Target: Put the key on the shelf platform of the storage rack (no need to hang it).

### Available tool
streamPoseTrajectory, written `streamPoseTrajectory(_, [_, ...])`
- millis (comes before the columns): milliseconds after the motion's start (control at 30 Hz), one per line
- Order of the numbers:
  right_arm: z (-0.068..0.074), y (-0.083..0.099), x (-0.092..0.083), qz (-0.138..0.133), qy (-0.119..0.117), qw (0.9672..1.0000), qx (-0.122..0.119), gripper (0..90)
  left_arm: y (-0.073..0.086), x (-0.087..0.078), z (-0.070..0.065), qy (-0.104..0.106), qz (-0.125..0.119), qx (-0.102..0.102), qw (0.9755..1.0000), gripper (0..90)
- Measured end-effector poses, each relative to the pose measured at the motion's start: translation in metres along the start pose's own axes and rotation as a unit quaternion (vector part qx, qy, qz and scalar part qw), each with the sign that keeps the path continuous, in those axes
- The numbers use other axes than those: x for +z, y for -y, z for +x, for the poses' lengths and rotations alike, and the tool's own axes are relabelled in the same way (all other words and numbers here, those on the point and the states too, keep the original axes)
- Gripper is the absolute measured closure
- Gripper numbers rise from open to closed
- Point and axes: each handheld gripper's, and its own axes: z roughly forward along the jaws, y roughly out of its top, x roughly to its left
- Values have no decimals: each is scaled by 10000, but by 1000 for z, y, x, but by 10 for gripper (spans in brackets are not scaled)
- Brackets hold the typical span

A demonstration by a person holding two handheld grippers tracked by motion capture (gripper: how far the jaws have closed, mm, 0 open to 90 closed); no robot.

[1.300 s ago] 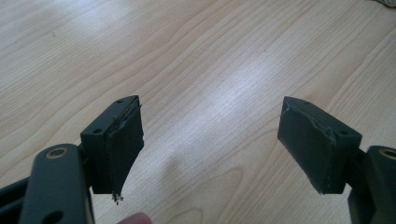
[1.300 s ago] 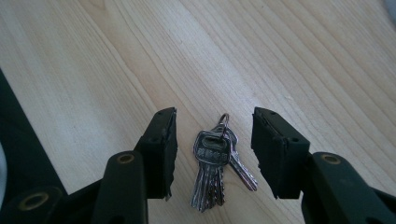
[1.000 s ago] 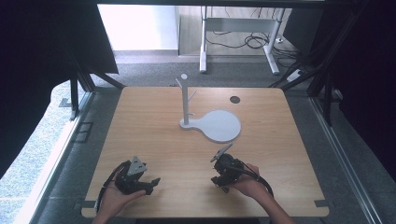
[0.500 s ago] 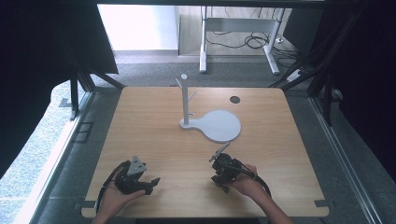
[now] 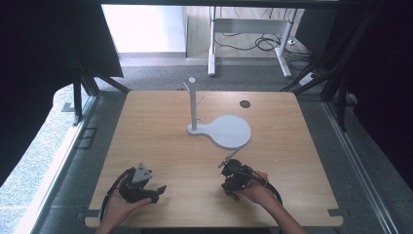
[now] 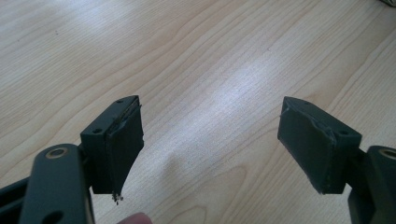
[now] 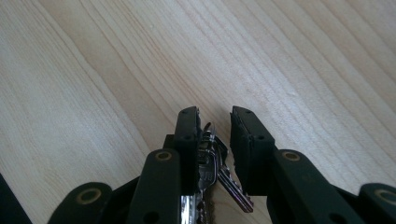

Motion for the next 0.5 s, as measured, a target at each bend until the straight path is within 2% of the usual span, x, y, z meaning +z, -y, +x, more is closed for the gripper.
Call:
streamPoseTrajectory(100, [0, 0, 2, 99, -28, 9999, 16, 750, 0, 0, 0, 1, 3, 4, 10000, 226])
streamPoseTrajectory(367, [0, -1, 1, 226, -77, 9997, 49, 881, 0, 1, 0, 2, -8, -15, 10000, 226])
streamPoseTrajectory(500, [2, -2, -1, 328, -86, 9994, -71, 891, 0, 0, 0, -4, -3, -24, 10000, 226])
